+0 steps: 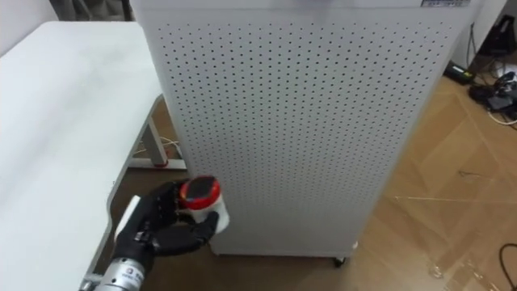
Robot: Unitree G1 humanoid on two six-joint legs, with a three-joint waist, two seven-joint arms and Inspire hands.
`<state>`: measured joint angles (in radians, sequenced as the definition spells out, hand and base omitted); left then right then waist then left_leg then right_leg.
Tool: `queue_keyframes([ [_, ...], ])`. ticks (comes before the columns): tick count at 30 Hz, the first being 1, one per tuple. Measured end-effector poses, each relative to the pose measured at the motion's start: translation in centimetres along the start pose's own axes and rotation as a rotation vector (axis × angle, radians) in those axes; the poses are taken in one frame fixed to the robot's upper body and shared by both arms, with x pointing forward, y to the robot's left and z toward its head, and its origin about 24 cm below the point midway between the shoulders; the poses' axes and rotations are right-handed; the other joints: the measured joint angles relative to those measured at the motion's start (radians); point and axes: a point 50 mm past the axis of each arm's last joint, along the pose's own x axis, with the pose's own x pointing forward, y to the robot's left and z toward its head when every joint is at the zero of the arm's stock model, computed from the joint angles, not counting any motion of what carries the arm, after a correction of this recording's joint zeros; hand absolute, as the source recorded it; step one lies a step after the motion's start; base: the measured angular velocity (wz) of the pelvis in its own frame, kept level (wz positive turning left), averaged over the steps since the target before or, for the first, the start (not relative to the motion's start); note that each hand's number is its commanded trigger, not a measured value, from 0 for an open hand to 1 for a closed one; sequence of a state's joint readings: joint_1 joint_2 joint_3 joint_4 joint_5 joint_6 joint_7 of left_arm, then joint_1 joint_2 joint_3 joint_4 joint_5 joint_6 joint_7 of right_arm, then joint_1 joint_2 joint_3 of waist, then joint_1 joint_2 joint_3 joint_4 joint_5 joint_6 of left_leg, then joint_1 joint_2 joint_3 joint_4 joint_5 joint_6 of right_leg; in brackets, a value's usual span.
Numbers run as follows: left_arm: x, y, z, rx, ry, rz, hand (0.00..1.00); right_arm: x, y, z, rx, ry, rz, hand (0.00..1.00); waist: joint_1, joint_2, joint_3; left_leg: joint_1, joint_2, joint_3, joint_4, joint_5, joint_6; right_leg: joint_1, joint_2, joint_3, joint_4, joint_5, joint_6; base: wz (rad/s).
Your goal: Pick garbage
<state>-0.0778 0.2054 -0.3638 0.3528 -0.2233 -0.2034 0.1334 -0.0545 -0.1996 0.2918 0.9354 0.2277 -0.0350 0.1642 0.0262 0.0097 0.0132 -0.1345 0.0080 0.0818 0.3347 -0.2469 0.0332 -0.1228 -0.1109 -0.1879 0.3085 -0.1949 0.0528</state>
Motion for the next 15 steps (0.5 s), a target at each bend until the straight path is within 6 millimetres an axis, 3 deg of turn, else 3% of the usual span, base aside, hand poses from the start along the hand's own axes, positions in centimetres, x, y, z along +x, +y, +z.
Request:
queue_keyframes([
  [5, -1.3, -0.6, -1.6, 0.008, 0.061, -0.083, 1.0, 0.1, -0.2, 0.5, -0.007, -0.027, -0.006, 1.0, -0.022, 0.01, 0.005, -0.004, -0.001, 0.001, 0.002, 0.0, 0.0, -0.001, -0.002, -0.005, 0.0, 0.0, 0.0, 0.01],
  [15, -2.3, -2.1, -2.8, 0.057, 0.105, -0.266, 1.0, 0.2, -0.5, 1.3, -0.017, -0.052, -0.009, 1.0, -0.024, 0.024, 0.0085, -0.045, 0.0, 0.025, 0.013, 0.002, 0.004, -0.062, -0.008, 0.011, 0.038, 0.0, 0.0, -0.05],
])
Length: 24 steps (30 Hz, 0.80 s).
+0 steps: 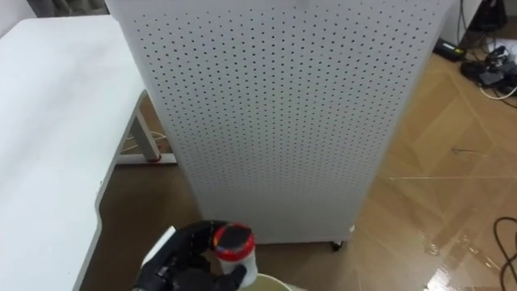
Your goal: Pick garbage
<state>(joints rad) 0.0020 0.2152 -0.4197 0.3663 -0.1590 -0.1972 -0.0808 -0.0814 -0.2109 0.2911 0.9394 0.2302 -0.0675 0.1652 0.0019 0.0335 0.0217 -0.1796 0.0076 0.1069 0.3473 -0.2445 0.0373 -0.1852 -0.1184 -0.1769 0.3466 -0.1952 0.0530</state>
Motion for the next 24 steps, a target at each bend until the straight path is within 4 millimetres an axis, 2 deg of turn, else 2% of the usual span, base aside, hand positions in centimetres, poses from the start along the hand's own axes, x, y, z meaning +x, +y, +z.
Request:
queue_keyframes([
  [7, -0.6, -0.2, -3.0, 0.037, 0.137, -0.041, 1.0, 0.3, -0.2, 0.8, -0.012, -0.016, -0.002, 1.0, 0.001, 0.008, 0.0082, -0.067, 0.004, 0.022, 0.021, 0.001, 0.001, -0.093, -0.004, 0.011, 0.052, 0.0, -0.001, -0.08],
  [12, -0.6, -0.5, -3.7, 0.048, 0.17, -0.06, 1.0, 0.5, -0.4, 1.1, -0.019, -0.014, -0.008, 1.0, 0.003, 0.006, 0.0099, -0.108, 0.007, 0.032, 0.035, 0.001, 0.002, -0.141, -0.005, 0.014, 0.065, 0.003, -0.005, -0.07],
  [13, -0.7, -0.5, -3.8, 0.047, 0.175, -0.062, 0.75, 0.5, -0.4, 1.0, -0.021, -0.01, -0.008, 1.0, 0.003, 0.005, 0.0106, -0.109, 0.007, 0.035, 0.033, 0.001, 0.002, -0.145, -0.004, 0.014, 0.067, 0.003, -0.005, -0.1],
  [14, -0.7, -0.4, -3.9, 0.047, 0.181, -0.062, 0.55, 0.5, -0.4, 0.9, -0.023, -0.005, -0.008, 1.0, 0.001, 0.004, 0.0108, -0.108, 0.008, 0.038, 0.031, 0.001, 0.002, -0.146, -0.004, 0.014, 0.066, 0.003, -0.005, -0.08],
  [15, -0.7, -0.4, -3.9, 0.048, 0.182, -0.063, 0.5, 0.4, -0.4, 0.9, -0.024, -0.002, -0.008, 1.0, 0.001, 0.004, 0.0109, -0.109, 0.008, 0.039, 0.031, 0.001, 0.002, -0.146, -0.004, 0.014, 0.066, 0.003, -0.006, -0.05],
  [16, -0.7, -0.4, -4.0, 0.048, 0.186, -0.062, 0.18, 0.4, -0.4, 0.7, -0.024, 0.004, -0.008, 1.0, 0.001, 0.004, 0.011, -0.109, 0.008, 0.039, 0.031, 0.001, 0.002, -0.148, -0.004, 0.014, 0.066, 0.003, -0.006, 0.0],
  [17, -0.7, -0.4, -4.0, 0.048, 0.187, -0.062, 0.0, 0.4, -0.4, 0.6, -0.026, 0.007, -0.008, 1.0, 0.001, 0.004, 0.0112, -0.11, 0.008, 0.039, 0.03, 0.001, 0.002, -0.149, -0.004, 0.013, 0.066, 0.003, -0.006, 0.0],
  [24, -0.9, -0.3, -4.7, 0.046, 0.218, -0.06, 0.0, 0.5, -0.2, 0.3, -0.042, 0.026, 0.003, 1.0, 0.002, 0.002, 0.0118, -0.125, 0.008, 0.039, 0.031, 0.002, 0.002, -0.162, -0.003, 0.013, 0.066, 0.004, -0.007, 0.0],
])
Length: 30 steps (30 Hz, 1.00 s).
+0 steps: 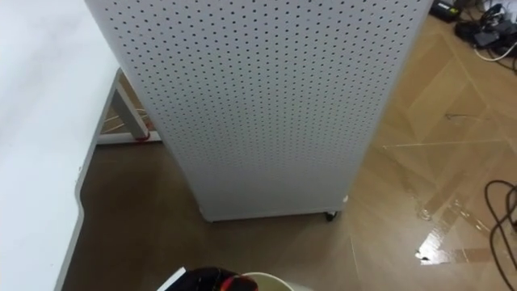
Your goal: Pick garbage
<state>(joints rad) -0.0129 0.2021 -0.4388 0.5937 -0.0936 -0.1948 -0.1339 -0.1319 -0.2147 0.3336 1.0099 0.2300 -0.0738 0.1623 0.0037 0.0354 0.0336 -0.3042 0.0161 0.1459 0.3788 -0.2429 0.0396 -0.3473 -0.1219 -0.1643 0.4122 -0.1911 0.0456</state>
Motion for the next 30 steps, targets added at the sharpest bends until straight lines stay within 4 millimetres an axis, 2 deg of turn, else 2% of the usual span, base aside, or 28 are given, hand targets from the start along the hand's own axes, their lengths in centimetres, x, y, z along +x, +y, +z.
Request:
queue_keyframes([
  [5, 0.0, 0.0, -0.6, -0.004, 0.028, 0.002, 0.0, 0.0, 0.0, -0.4, 0.004, 0.019, -0.002, 1.0, 0.001, 0.0, 0.0, -0.002, 0.0, 0.001, 0.0, 0.0, 0.0, -0.003, 0.0, 0.0, 0.0, 0.0, -0.001, 0.0],
  [13, 0.7, 0.2, 0.5, 0.016, -0.004, -0.006, 0.0, 0.0, -0.3, -0.5, -0.002, 0.034, -0.023, 1.0, 0.001, -0.001, -0.0006, 0.0, 0.003, 0.005, 0.0, 0.002, -0.001, -0.003, 0.002, 0.0, -0.001, 0.002, -0.003, -0.01],
  [23, 0.7, 0.1, 0.7, 0.015, -0.012, -0.007, 0.0, 0.0, -0.3, -0.6, 0.0, 0.035, -0.023, 1.0, 0.0, -0.006, -0.0018, 0.026, 0.003, 0.006, -0.003, 0.002, -0.001, 0.027, 0.004, -0.003, -0.014, 0.004, -0.006, 0.0],
  [26, 0.7, 0.1, 1.4, 0.019, -0.047, 0.007, 0.0, -0.1, -0.2, -0.8, 0.004, 0.041, -0.023, 1.0, 0.001, -0.012, -0.0029, 0.034, 0.004, 0.005, -0.002, 0.002, -0.001, 0.04, 0.003, -0.006, -0.018, 0.005, -0.007, 0.01],
  [30, 0.7, 0.3, 3.7, 0.104, -0.146, 0.044, 0.0, -0.3, -0.1, -1.6, 0.011, 0.047, -0.025, 1.0, -0.001, -0.012, -0.0034, 0.076, 0.005, 0.005, -0.015, 0.002, -0.001, 0.085, 0.008, -0.008, -0.037, 0.008, -0.005, 0.0],
])
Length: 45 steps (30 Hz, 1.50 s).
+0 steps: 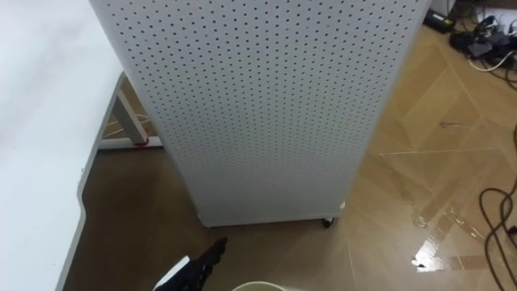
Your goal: Pick garbage
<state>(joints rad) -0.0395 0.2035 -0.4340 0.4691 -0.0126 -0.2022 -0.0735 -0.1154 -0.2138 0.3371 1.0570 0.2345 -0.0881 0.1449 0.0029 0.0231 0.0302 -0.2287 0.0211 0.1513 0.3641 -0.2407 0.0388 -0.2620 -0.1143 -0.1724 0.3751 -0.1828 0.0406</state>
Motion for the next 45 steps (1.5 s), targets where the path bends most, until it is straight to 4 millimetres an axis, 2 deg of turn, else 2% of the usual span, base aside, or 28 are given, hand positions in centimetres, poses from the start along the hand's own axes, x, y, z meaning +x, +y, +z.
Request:
queue_keyframes([
  [5, 0.0, 1.2, 3.6, 0.15, -0.175, 0.104, 0.0, -0.2, -0.1, -0.4, 0.015, -0.015, -0.009, 1.0, 0.002, 0.0, -0.0035, 0.064, -0.001, 0.007, -0.031, 0.001, -0.001, 0.055, 0.004, 0.004, -0.02, 0.0, 0.001, -0.05],
  [7, -0.5, 1.8, 4.9, 0.201, -0.243, 0.164, 0.0, -0.5, 0.1, -1.2, 0.019, -0.005, -0.007, 1.0, 0.002, -0.002, -0.0143, 0.11, 0.001, 0.004, -0.06, 0.004, -0.006, 0.102, 0.012, 0.004, -0.052, 0.003, 0.003, -0.02],
  [11, -1.5, 2.6, 7.4, 0.246, -0.384, 0.28, 0.0, -1.0, -0.1, -2.0, 0.02, -0.008, -0.012, 1.0, 0.0, -0.003, -0.0186, 0.157, 0.002, 0.0, -0.08, 0.005, -0.008, 0.159, 0.016, -0.007, -0.085, 0.003, 0.003, 0.07],
  [13, -2.1, 3.2, 8.7, 0.251, -0.459, 0.35, 0.0, -1.1, -0.3, -1.8, 0.013, -0.019, -0.018, 1.0, 0.0, -0.003, -0.019, 0.17, 0.002, -0.005, -0.082, 0.005, -0.008, 0.174, 0.016, -0.008, -0.092, 0.004, 0.004, 0.0],
  [17, -2.5, 4.0, 9.6, 0.292, -0.507, 0.447, 0.0, -1.2, -0.4, -2.1, 0.022, -0.017, -0.023, 1.0, -0.003, -0.003, -0.0199, 0.212, 0.002, -0.005, -0.101, 0.005, -0.008, 0.223, 0.021, -0.007, -0.122, 0.005, 0.006, 0.0],
  [20, -2.8, 4.3, 11.2, 0.324, -0.587, 0.505, 0.0, -1.2, -0.4, -2.2, 0.023, -0.012, -0.033, 1.0, -0.006, -0.002, -0.02, 0.236, 0.0, -0.011, -0.111, 0.005, -0.008, 0.248, 0.021, -0.007, -0.132, 0.005, 0.006, 0.05],
  [24, -3.8, 4.4, 13.7, 0.357, -0.724, 0.594, 0.0, -1.3, -0.4, -2.4, 0.025, -0.011, -0.042, 1.0, -0.027, -0.003, -0.0197, 0.247, 0.0, -0.015, -0.117, 0.005, -0.008, 0.262, 0.023, -0.011, -0.139, 0.006, 0.007, 0.04],
  [29, -3.9, 4.5, 14.3, 0.393, -0.765, 0.646, 0.0, -1.6, -0.3, -3.1, 0.031, 0.003, -0.05, 1.0, -0.036, -0.003, -0.0196, 0.275, 0.004, -0.013, -0.128, 0.007, -0.012, 0.288, 0.029, -0.006, -0.147, 0.006, 0.007, -0.02],
  [33, -4.4, 4.4, 16.0, 0.512, -0.856, 0.683, 0.0, -1.9, -0.2, -3.9, 0.037, 0.025, -0.057, 1.0, -0.037, -0.002, -0.019, 0.288, 0.007, -0.011, -0.117, 0.006, -0.015, 0.307, 0.031, -0.01, -0.151, 0.006, 0.007, 0.0],
  [36, -4.5, 5.0, 17.0, 0.57, -0.909, 0.751, 0.0, -2.0, 0.0, -4.2, 0.039, 0.034, -0.059, 1.0, -0.027, -0.006, -0.0157, 0.274, 0.023, 0.009, -0.061, -0.006, -0.031, 0.299, 0.037, -0.003, -0.125, 0.0, -0.002, -0.13],
  [38, -4.6, 5.5, 17.0, 0.582, -0.911, 0.791, 0.0, -2.0, 0.0, -4.2, 0.037, 0.031, -0.062, 1.0, -0.027, -0.009, -0.0096, 0.249, 0.042, 0.013, 0.033, -0.027, -0.044, 0.287, 0.045, 0.005, -0.086, -0.02, -0.014, -0.27],
  [40, -4.6, 6.0, 16.8, 0.585, -0.9, 0.821, 0.0, -2.0, 0.0, -4.2, 0.034, 0.033, -0.07, 1.0, -0.021, -0.013, -0.0055, 0.18, 0.077, 0.013, 0.222, -0.042, -0.054, 0.263, 0.054, 0.009, -0.008, -0.071, -0.034, -0.2],
  [41, -4.5, 6.1, 16.6, 0.589, -0.892, 0.826, 0.0, -2.0, 0.0, -4.2, 0.035, 0.033, -0.075, 1.0, -0.021, -0.011, -0.0045, 0.163, 0.09, 0.013, 0.271, -0.042, -0.055, 0.259, 0.059, 0.009, 0.011, -0.083, -0.04, -0.2],
  [42, -4.3, 6.3, 16.3, 0.597, -0.877, 0.835, 0.0, -2.0, -0.1, -4.3, 0.036, 0.036, -0.08, 1.0, -0.021, -0.002, -0.0028, 0.135, 0.108, 0.004, 0.353, -0.041, -0.055, 0.257, 0.076, 0.013, 0.038, -0.106, -0.059, -0.18],
  [43, -4.3, 6.3, 16.0, 0.619, -0.87, 0.843, 0.0, -2.1, -0.3, -4.4, 0.043, 0.038, -0.086, 1.0, -0.026, 0.008, -0.0033, 0.112, 0.125, -0.02, 0.411, -0.038, -0.06, 0.258, 0.094, 0.03, 0.055, -0.118, -0.068, -0.15],
  [44, -4.3, 6.3, 16.0, 0.62, -0.872, 0.842, 0.0, -2.1, -0.4, -4.4, 0.048, 0.038, -0.088, 1.0, -0.028, 0.008, -0.0025, 0.104, 0.126, -0.037, 0.427, -0.033, -0.065, 0.257, 0.101, 0.034, 0.066, -0.125, -0.071, -0.09],
  [45, -4.3, 6.2, 16.1, 0.617, -0.886, 0.837, 0.0, -2.2, -0.4, -4.5, 0.051, 0.039, -0.09, 1.0, -0.028, 0.003, -0.0006, 0.088, 0.123, -0.059, 0.453, -0.017, -0.079, 0.257, 0.104, 0.042, 0.086, -0.135, -0.084, 0.0],
])
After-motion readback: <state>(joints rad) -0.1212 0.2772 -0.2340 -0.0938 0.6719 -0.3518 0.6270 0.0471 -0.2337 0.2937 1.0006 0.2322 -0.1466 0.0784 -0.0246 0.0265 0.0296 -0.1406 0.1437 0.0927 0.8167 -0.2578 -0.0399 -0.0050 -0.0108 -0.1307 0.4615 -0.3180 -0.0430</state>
